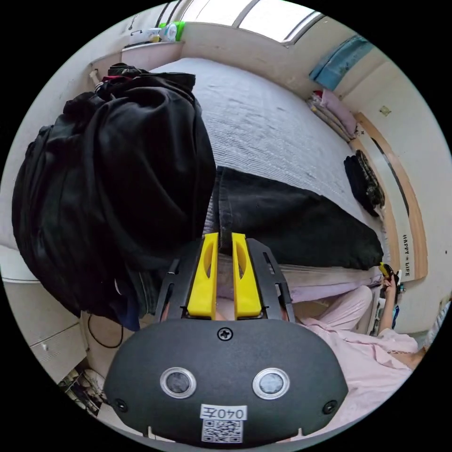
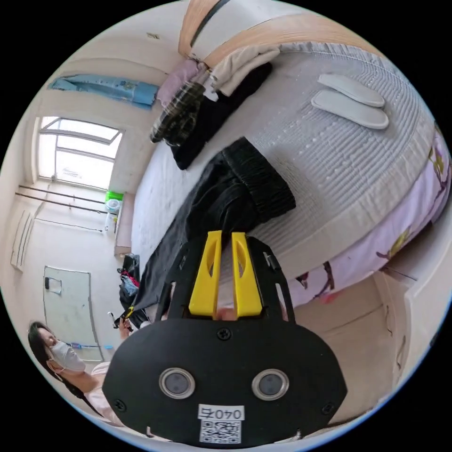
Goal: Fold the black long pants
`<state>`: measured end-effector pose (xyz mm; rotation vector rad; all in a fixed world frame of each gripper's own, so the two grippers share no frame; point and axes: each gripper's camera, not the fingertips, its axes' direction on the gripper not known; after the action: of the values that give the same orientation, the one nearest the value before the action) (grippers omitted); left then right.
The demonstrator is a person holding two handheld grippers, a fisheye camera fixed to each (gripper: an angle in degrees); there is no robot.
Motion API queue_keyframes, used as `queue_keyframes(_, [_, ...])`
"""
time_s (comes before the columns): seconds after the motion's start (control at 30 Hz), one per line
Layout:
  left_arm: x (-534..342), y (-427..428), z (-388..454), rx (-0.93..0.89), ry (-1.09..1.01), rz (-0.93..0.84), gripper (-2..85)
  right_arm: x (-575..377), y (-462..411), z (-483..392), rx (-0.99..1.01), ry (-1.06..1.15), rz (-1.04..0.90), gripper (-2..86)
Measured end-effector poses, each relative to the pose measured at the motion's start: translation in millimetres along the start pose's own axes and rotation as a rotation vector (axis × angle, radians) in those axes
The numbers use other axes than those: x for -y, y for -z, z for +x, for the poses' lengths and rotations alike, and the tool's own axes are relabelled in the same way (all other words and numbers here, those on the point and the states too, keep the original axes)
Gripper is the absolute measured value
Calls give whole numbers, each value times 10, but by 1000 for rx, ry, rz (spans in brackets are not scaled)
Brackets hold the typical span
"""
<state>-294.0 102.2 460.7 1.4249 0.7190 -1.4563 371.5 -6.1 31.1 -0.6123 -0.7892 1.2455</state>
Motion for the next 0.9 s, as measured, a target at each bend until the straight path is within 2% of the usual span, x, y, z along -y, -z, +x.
queue_keyframes(0.07, [-132,304,209,335,0,109,-8,-52,20,-31,-79,15,-1,133])
queue_keyframes(0.13, [-183,548,524,517,-67,208,-9,-177,172,-353,-229,110,97,130])
queue_keyframes(0.17, [-172,617,767,530,-144,241,-9,-208,180,-474,-263,146,122,122])
queue_keyframes(0.3, [39,301,1470,360,-346,185,-9,-400,-370,-1516,-356,465,167,27])
queue_keyframes(0.43, [258,-219,1820,371,-389,136,-9,-695,-1582,-2547,-257,783,41,-6])
queue_keyframes(0.57, [365,-209,1378,214,-238,145,-9,-1042,-2595,-3418,-144,1047,-61,-9])
queue_keyframes(0.73, [355,-377,756,190,-58,104,-9,-1364,-4146,-4735,96,1324,-294,-5])
queue_keyframes(0.8, [327,-273,653,118,-45,110,-8,-1465,-4667,-5152,161,1397,-396,3])
queue_keyframes(0.9, [291,59,665,138,-103,174,-8,-1607,-5512,-5723,209,1481,-528,55])
